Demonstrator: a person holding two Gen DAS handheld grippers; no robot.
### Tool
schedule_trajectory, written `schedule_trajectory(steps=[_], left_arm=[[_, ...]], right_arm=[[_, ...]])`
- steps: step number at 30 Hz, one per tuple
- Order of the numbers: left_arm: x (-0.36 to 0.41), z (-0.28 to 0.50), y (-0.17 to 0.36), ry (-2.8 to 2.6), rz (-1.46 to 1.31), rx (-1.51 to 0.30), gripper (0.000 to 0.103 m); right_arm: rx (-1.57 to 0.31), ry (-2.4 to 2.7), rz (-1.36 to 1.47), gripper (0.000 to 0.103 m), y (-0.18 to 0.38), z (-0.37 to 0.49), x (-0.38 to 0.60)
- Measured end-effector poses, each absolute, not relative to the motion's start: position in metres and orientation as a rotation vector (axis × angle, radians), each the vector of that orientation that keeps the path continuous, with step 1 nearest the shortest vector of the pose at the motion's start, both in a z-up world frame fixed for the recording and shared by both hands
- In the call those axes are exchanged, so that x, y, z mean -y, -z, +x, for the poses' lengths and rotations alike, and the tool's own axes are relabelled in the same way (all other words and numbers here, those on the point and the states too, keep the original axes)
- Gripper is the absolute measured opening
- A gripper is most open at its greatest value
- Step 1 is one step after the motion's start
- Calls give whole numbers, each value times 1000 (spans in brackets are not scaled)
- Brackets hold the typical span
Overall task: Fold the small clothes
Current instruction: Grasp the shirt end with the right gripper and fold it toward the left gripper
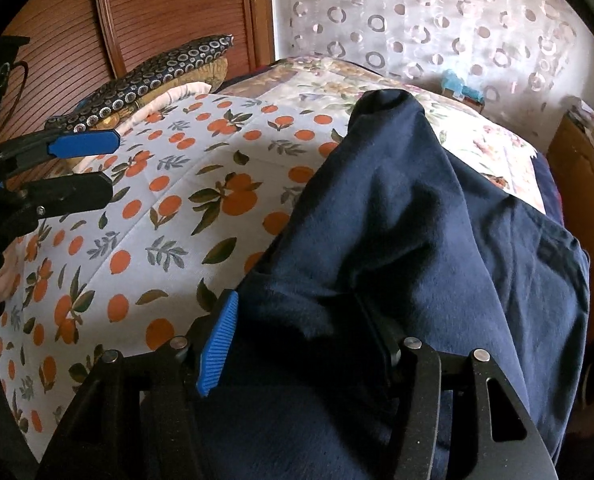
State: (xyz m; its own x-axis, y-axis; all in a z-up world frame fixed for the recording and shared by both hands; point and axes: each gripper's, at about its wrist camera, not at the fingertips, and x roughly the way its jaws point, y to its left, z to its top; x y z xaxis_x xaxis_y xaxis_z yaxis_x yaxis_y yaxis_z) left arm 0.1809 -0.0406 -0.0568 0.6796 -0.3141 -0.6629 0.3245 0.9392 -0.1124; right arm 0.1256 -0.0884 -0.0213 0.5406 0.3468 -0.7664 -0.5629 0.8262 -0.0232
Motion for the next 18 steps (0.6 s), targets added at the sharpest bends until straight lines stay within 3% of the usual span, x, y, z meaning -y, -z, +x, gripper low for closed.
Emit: schedule_trajectory(steps=[1, 3, 4, 12, 18], left_arm=[[42, 181, 57, 359, 16, -744, 75], [44, 182, 57, 363, 21, -747, 75], [46, 182, 57, 364, 24, -748, 75], [60, 191, 58, 390, 63, -763, 75], [69, 198, 57, 408, 75, -770, 75]], right_arm=[[-832, -550, -281, 51, 21, 125, 89], [-819, -566, -262, 17, 18, 123, 93], [-810, -570, -253, 11, 15, 123, 95], [-634, -513, -175, 9, -44, 119, 144], [-637, -356, -174, 9, -57, 163, 199]])
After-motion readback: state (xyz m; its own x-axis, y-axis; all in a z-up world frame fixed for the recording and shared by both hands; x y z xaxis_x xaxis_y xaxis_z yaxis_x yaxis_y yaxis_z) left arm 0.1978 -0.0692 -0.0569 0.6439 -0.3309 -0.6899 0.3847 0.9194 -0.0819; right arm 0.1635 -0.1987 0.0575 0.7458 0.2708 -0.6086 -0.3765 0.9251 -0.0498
